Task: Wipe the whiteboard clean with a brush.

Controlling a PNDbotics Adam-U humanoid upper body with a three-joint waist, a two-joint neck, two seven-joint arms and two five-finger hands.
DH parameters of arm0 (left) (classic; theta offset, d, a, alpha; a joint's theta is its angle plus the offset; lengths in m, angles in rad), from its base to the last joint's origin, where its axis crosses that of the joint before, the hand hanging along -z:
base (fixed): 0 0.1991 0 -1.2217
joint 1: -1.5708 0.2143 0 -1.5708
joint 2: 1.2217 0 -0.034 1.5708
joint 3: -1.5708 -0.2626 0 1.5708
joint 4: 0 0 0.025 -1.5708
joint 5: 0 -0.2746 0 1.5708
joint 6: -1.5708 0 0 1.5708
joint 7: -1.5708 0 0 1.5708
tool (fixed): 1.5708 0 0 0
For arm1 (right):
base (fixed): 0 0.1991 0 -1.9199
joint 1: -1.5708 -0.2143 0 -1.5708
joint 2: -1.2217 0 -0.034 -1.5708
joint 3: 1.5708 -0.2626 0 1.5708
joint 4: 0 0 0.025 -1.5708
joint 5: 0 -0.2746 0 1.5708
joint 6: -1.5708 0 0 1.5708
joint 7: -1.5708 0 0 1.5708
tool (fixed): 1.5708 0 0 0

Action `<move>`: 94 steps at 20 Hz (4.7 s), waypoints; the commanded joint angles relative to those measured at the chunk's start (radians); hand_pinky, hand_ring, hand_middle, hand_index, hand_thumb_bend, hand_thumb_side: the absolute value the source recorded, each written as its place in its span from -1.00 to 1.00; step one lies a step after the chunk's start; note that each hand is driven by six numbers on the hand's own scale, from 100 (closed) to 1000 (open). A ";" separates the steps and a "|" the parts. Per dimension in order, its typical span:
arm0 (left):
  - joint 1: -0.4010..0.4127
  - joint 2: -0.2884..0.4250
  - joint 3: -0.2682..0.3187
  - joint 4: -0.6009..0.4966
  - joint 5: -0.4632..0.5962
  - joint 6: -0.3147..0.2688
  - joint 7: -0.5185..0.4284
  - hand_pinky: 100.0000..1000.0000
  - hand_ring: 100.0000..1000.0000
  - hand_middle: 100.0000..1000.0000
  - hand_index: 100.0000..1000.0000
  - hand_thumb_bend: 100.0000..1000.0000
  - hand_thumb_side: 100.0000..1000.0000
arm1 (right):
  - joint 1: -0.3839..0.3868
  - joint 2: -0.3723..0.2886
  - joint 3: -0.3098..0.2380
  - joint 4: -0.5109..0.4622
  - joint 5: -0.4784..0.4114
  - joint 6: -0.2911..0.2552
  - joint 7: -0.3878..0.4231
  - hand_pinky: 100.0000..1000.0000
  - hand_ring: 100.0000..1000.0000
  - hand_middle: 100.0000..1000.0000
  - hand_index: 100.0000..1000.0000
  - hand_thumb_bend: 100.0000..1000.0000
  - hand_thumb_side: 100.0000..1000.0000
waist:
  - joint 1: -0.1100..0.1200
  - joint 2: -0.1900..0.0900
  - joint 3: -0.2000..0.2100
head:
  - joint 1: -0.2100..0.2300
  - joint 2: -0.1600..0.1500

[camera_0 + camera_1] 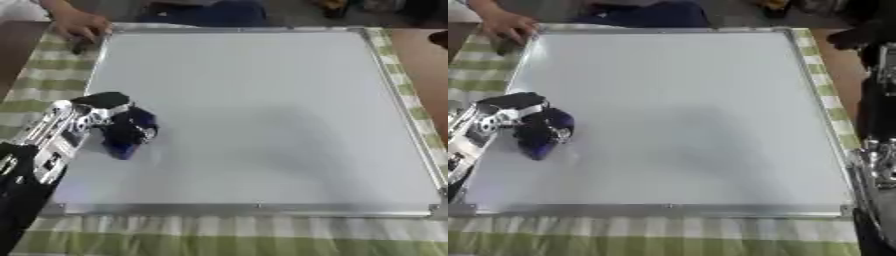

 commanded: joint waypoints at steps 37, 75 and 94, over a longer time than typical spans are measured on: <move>-0.015 -0.041 -0.110 -0.117 0.006 -0.061 -0.025 -0.38 -0.21 -0.77 -0.90 -0.92 0.16 | -0.009 -0.013 0.000 -0.020 -0.014 0.003 -0.003 0.36 0.16 -0.16 -0.13 -1.00 0.81 | 0.000 -0.013 -0.006 | -0.003 0.002; 0.005 0.017 0.062 0.113 -0.105 0.002 0.135 -0.35 -0.20 -0.76 -0.90 -0.90 0.06 | -0.008 -0.016 -0.002 -0.020 -0.010 0.006 -0.012 0.36 0.16 -0.16 -0.13 -1.00 0.81 | 0.000 -0.014 0.008 | -0.013 -0.014; -0.004 -0.017 0.046 0.090 -0.052 -0.011 0.110 -0.40 -0.23 -0.78 -0.90 -0.96 0.12 | -0.007 -0.015 -0.002 -0.020 -0.010 0.010 -0.013 0.36 0.16 -0.16 -0.13 -1.00 0.81 | 0.000 -0.017 0.005 | -0.009 -0.022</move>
